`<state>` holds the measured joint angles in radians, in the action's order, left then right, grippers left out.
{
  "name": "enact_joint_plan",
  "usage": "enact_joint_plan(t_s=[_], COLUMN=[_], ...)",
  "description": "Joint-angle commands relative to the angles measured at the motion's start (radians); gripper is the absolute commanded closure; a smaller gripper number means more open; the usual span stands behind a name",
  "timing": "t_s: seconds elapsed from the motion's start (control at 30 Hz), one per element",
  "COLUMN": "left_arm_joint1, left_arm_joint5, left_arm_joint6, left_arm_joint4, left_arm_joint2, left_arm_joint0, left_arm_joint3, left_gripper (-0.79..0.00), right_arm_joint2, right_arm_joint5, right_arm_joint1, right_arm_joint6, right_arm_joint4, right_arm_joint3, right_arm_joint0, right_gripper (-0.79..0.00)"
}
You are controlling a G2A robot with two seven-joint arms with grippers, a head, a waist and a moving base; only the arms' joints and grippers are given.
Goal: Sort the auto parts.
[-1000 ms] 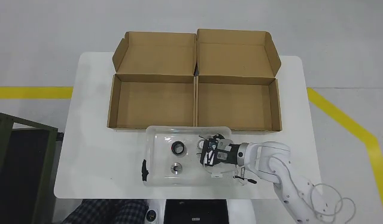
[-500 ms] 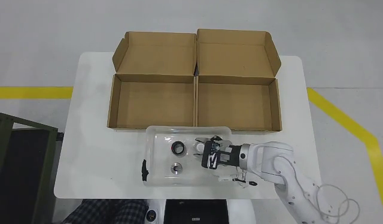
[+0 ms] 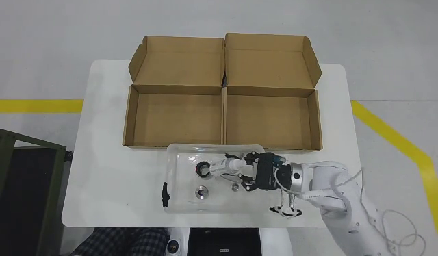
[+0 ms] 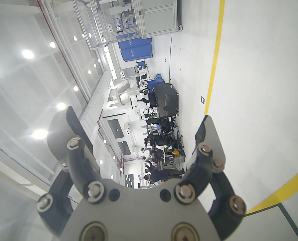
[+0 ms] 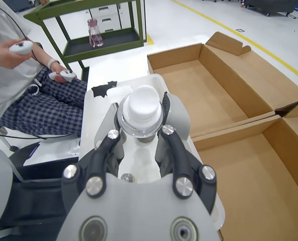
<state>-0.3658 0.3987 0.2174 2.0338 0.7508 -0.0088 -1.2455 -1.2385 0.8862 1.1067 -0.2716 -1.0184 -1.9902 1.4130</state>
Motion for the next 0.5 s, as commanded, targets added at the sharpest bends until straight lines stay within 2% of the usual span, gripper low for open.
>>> enact_joint_plan(t_s=[0.0,0.2,0.47], left_arm_joint1=[0.000,0.000,0.000], left_arm_joint5=[0.000,0.000,0.000], left_arm_joint6=[0.000,0.000,0.000], left_arm_joint4=[0.000,0.000,0.000], left_arm_joint2=[0.000,0.000,0.000], left_arm_joint0=[0.000,0.000,0.000], left_arm_joint3=[0.000,0.000,0.000], left_gripper=[-0.785,-0.785,-0.785], right_arm_joint2=[-0.017,-0.073,-0.126], right_arm_joint5=[-0.011,-0.035,-0.059], right_arm_joint1=[-0.001,-0.006,-0.013], right_arm_joint6=[0.014,0.066,0.086], right_arm_joint4=[0.041,0.176,0.250], right_arm_joint3=[0.000,-0.003,-0.019], right_arm_joint0=[-0.001,-0.003,0.003], right_gripper=[0.000,0.000,0.000])
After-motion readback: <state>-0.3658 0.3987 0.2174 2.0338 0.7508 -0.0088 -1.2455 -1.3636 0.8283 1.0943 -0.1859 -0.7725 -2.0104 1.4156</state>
